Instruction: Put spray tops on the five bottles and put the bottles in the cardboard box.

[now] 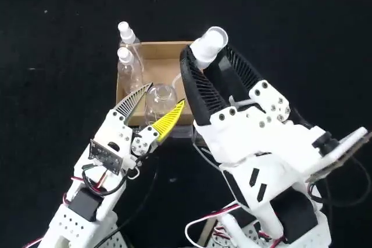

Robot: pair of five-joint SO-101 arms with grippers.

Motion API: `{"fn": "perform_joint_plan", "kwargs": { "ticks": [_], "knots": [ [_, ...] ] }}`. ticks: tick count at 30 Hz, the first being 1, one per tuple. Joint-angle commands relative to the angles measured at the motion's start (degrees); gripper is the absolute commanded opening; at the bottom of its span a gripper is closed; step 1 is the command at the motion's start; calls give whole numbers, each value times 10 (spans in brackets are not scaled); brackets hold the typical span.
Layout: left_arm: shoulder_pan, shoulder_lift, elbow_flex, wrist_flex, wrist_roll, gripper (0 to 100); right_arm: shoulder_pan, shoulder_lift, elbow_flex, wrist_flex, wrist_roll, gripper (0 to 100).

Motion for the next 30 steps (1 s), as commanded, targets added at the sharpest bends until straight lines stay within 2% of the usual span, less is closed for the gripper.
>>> {"fn": "perform_joint_plan", "kwargs": {
  "ticks": [1,6,14,21,24,30],
  "knots": [
    [7,-7,15,-13,-2,33,-34,0,26,-40,-1,15],
    [7,-7,15,-13,-2,33,-49,0,67,-106,0,14],
    [7,-7,15,-13,-2,33,-51,-1,106,-105,84,11],
    [7,-7,15,-13,-2,33,-50,-6,163,-104,88,15],
    [7,-7,15,-13,-2,33,-53,-6,166,-45,105,34],
    [7,-7,15,-13,-2,33,-56,-6,102,67,110,165]
  ]
}}
